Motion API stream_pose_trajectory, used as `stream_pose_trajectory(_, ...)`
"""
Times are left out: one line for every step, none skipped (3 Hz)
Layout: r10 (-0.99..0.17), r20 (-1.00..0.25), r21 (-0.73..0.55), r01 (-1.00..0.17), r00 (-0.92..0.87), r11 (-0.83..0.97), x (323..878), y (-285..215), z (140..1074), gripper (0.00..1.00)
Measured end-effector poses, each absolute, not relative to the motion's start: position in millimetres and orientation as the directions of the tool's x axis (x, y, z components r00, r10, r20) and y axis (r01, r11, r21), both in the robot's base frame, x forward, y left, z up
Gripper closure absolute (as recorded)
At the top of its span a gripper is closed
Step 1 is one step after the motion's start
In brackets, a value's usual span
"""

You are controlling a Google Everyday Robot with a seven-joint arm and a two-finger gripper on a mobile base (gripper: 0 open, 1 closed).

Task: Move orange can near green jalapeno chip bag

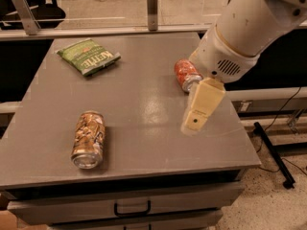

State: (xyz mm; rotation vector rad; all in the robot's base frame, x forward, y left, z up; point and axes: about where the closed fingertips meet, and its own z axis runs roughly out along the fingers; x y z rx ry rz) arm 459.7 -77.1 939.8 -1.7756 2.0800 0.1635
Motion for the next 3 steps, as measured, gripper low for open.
stream_pose_trajectory(-0.922, -0.371, -0.167, -0.968, -0.114, 0.186, 459.7, -77.1, 939.9, 0.00)
stream_pose_trajectory(-0.912, -0.384, -0.117, -0.972, -0.147, 0.206, 457.5, -53.5, 924.2, 0.00)
stream_pose_trajectory(-0.887, -0.413, -0.044, -0.968, -0.208, 0.247, 452.3, 3.3, 899.6, 0.00)
